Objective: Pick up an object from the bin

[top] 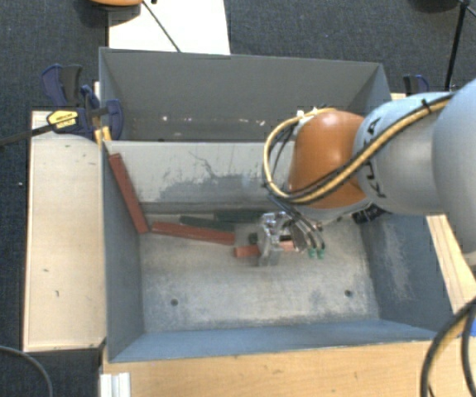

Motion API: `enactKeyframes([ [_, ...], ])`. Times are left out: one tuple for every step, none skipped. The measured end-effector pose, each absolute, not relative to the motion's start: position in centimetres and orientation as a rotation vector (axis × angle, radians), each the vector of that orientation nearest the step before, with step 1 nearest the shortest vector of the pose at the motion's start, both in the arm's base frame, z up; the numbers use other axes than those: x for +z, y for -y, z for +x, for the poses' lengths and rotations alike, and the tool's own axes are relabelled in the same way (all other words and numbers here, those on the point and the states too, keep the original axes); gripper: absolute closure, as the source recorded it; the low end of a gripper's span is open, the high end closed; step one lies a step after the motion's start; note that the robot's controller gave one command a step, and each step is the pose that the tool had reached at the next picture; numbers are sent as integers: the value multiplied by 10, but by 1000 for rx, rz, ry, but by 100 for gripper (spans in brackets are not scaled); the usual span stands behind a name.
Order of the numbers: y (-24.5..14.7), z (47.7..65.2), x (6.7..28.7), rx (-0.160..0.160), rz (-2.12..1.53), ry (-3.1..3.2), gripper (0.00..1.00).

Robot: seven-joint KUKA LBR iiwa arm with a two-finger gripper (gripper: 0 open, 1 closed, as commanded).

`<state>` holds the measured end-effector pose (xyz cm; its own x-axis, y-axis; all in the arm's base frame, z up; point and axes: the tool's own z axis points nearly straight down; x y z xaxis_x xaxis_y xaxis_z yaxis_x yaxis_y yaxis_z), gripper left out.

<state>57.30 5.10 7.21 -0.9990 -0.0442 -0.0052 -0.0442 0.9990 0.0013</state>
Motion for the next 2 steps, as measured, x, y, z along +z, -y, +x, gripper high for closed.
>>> enactKeyframes([
  [-29,567,133,1,-32,-3145,100],
  [-66,535,203,2,-317,-3122,0],
])
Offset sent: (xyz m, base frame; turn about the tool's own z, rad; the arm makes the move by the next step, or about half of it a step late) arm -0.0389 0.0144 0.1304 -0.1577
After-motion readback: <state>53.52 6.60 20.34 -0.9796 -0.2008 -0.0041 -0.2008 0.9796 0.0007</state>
